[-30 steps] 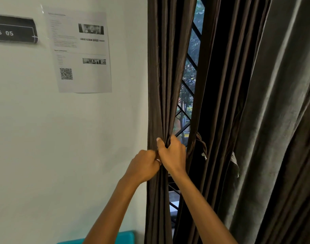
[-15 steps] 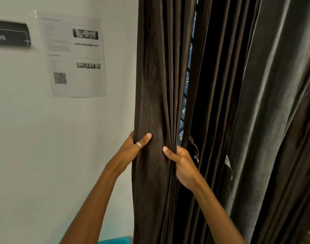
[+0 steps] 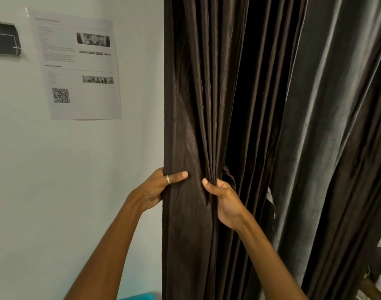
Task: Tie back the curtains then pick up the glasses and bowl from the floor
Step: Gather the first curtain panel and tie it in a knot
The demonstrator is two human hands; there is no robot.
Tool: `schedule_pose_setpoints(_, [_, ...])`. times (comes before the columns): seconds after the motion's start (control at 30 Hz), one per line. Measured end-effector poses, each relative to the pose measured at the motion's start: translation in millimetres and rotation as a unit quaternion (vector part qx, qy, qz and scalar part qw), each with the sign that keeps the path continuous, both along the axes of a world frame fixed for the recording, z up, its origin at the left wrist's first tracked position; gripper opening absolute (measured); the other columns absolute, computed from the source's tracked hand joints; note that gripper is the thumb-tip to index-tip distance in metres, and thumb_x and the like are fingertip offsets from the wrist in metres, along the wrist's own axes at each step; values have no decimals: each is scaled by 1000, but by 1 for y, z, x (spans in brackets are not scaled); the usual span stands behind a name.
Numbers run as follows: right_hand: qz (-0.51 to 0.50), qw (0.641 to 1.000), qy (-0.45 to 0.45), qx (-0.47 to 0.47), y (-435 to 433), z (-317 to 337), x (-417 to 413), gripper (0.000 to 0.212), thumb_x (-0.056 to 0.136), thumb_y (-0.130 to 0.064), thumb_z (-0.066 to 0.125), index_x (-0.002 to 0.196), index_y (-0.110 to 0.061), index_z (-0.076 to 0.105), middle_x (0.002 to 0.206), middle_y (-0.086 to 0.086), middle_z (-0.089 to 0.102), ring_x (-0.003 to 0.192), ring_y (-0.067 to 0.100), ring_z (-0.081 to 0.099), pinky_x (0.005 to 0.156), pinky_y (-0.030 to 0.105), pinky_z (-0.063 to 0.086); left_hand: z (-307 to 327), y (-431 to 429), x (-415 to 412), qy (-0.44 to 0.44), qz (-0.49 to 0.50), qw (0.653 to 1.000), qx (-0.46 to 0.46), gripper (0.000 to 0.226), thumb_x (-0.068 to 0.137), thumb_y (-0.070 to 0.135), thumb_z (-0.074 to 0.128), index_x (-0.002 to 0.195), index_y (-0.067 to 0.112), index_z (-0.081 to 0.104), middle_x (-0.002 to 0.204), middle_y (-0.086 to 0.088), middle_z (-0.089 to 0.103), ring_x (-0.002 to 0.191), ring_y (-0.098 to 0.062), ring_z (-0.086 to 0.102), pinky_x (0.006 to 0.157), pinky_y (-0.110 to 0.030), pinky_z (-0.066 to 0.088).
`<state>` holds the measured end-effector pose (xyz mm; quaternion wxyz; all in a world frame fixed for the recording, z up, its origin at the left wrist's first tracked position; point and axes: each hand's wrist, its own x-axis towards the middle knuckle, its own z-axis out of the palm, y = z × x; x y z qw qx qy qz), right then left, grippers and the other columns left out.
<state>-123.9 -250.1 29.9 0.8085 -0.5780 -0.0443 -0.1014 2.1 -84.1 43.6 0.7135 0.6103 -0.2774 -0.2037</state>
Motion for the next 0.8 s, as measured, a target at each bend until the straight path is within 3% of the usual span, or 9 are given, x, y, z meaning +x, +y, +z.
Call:
schedule_pose_setpoints(0.1, [-33, 999, -4, 3, -6, -2, 3, 32, 100, -17, 57, 127, -3, 64, 125, 14, 69, 120, 28, 65, 105, 44, 48, 0, 7, 2, -26, 21, 999, 22, 62, 67, 38, 82, 121, 14, 62, 120, -7, 70, 111, -28, 67, 97, -43, 55])
schedule_pose_setpoints(0.3, [-168, 979, -14, -119, -6, -8, 12, 26, 103, -26, 53, 118, -10, 68, 111, 5, 75, 106, 17, 71, 92, 35, 56, 2, 12, -3, -143, 122, 975, 115, 50, 84, 40, 72, 126, 19, 58, 115, 7, 66, 103, -18, 66, 94, -35, 55])
schedule_pose_setpoints(0.37, [-290, 926, -28, -238, 0, -14, 16, 27, 103, -30, 53, 102, -7, 67, 94, 10, 74, 87, 18, 71, 80, 39, 59, 2, 7, -8, -181, 165, 962, 118, 45, 87, 39, 71, 127, 20, 60, 114, 8, 65, 101, -16, 65, 94, -33, 54])
schedule_pose_setpoints(0.43, [-386, 858, -58, -333, 10, -20, 19, 25, 104, -29, 51, 86, -13, 60, 68, 6, 64, 61, 13, 62, 59, 31, 53, -1, 2, -13, -222, 206, 947, 111, 37, 89, 37, 70, 121, 20, 65, 106, 9, 68, 96, -12, 66, 89, -27, 55])
schedule_pose_setpoints(0.53, [-466, 751, -90, -459, 26, -29, 23, 17, 104, -24, 48, 101, -13, 60, 59, -1, 56, 46, 10, 54, 44, 32, 48, -7, -5, -19, -268, 269, 917, 120, 19, 89, 39, 70, 102, 25, 68, 86, 17, 67, 81, -5, 66, 74, -17, 52])
schedule_pose_setpoints(0.6, [-481, 704, -96, -513, 37, -35, 27, 25, 103, -19, 49, 124, -8, 56, 67, 2, 62, 51, 16, 60, 46, 37, 53, -9, -10, -22, -290, 297, 900, 133, 16, 89, 41, 69, 91, 25, 68, 76, 17, 66, 73, -5, 66, 66, -16, 50])
schedule_pose_setpoints(0.7, [-459, 694, -91, -547, 54, -42, 33, 54, 100, -10, 52, 150, -3, 34, 91, 12, 71, 70, 25, 70, 60, 40, 60, -10, -15, -25, -315, 307, 886, 143, 17, 90, 40, 69, 83, 24, 70, 68, 13, 66, 63, -4, 64, 57, -18, 50])
schedule_pose_setpoints(0.77, [-430, 696, -67, -571, 66, -44, 37, 68, 99, -11, 52, 157, -4, 16, 126, 18, 64, 95, 28, 71, 75, 41, 61, -9, -18, -24, -325, 288, 888, 152, 19, 93, 34, 65, 89, 17, 73, 74, 6, 70, 65, -7, 65, 59, -18, 51])
schedule_pose_setpoints(0.8, [-413, 704, -55, -575, 70, -45, 39, 75, 98, -13, 53, 158, -5, 9, 145, 20, 51, 111, 31, 67, 84, 42, 60, -9, -19, -24, -326, 273, 890, 166, 21, 96, 31, 61, 93, 13, 73, 79, 1, 72, 68, -9, 65, 60, -16, 50])
